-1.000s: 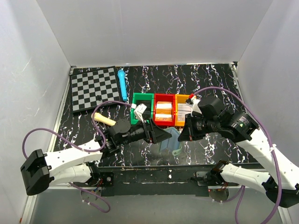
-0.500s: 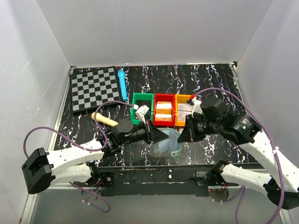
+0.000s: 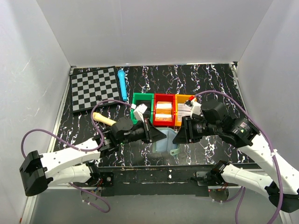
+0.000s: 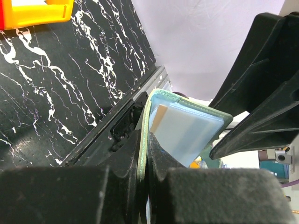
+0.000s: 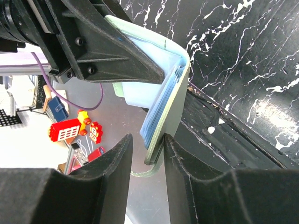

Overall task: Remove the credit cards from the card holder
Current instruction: Open the card holder, then place the card holder at the center of the board.

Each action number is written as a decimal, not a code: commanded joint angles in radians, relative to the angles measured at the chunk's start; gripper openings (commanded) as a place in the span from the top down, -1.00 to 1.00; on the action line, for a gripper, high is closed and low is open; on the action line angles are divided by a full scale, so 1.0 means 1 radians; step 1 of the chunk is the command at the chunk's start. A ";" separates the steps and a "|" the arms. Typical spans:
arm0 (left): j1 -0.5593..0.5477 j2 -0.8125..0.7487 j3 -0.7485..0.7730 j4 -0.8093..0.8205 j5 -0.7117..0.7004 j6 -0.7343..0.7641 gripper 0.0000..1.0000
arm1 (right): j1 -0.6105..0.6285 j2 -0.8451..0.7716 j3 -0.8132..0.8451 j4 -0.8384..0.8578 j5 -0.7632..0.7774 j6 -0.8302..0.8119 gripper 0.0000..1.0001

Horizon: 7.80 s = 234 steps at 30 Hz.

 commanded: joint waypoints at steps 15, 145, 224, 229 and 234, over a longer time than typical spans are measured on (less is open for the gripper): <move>-0.005 -0.113 0.030 -0.064 -0.105 -0.053 1.00 | -0.002 -0.034 -0.055 0.082 -0.049 0.019 0.37; -0.010 -0.117 -0.013 0.142 0.053 -0.031 -0.17 | -0.016 -0.080 -0.060 0.231 -0.106 0.050 0.97; -0.022 -0.166 0.031 0.008 0.005 0.052 0.55 | -0.019 -0.125 -0.151 0.266 -0.080 0.055 0.97; -0.022 -0.171 0.027 0.019 0.008 0.052 0.72 | -0.017 -0.126 -0.155 0.268 -0.077 0.053 0.97; -0.022 -0.180 0.030 0.018 0.010 0.056 0.72 | -0.023 -0.129 -0.171 0.275 -0.080 0.055 0.97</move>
